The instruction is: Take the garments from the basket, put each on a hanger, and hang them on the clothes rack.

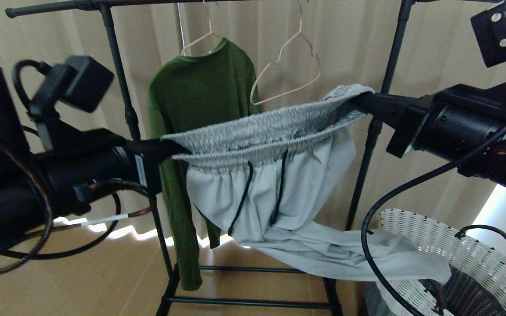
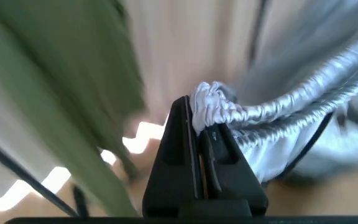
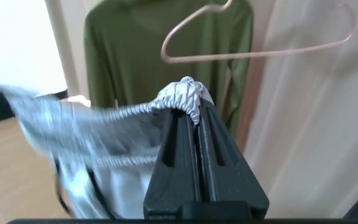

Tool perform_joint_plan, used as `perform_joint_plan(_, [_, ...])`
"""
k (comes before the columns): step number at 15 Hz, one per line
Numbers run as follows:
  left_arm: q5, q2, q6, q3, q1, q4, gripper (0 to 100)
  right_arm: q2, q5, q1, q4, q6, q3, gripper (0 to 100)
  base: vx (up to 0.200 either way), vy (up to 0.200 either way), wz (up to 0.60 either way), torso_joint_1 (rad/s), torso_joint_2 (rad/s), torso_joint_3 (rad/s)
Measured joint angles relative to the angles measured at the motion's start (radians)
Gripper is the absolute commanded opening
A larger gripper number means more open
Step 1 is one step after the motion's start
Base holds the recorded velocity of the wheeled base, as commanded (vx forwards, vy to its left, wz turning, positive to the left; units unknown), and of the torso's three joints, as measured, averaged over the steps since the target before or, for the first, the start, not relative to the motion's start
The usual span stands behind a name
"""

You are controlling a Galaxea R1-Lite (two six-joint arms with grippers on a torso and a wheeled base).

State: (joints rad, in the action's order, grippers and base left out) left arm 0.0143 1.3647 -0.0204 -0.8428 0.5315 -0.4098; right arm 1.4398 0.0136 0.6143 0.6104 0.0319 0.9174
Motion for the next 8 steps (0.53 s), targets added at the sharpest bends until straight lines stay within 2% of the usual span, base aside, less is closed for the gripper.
perform_joint_plan(2, [0.001, -0.022, -0.002, -0.073, -0.040, 0.036, 0, 0.005, 0.000, -0.005, 0.048, 0.000, 0.006, 0, 0.000, 0.000, 0.00, 0.000, 0.00, 0.000])
perform_joint_plan(5, [0.002, -0.031, -0.002, -0.139, -0.074, 0.034, 0, 0.023, 0.000, -0.010, 0.110, -0.001, 0.037, 0, 0.000, 0.000, 0.00, 0.000, 0.00, 0.000])
perform_joint_plan(8, [0.000, -0.034, -0.001, -0.165, -0.062, 0.034, 0, 0.037, 0.002, -0.051, 0.112, -0.025, 0.057, 0, 0.000, 0.000, 0.00, 0.000, 0.00, 0.000])
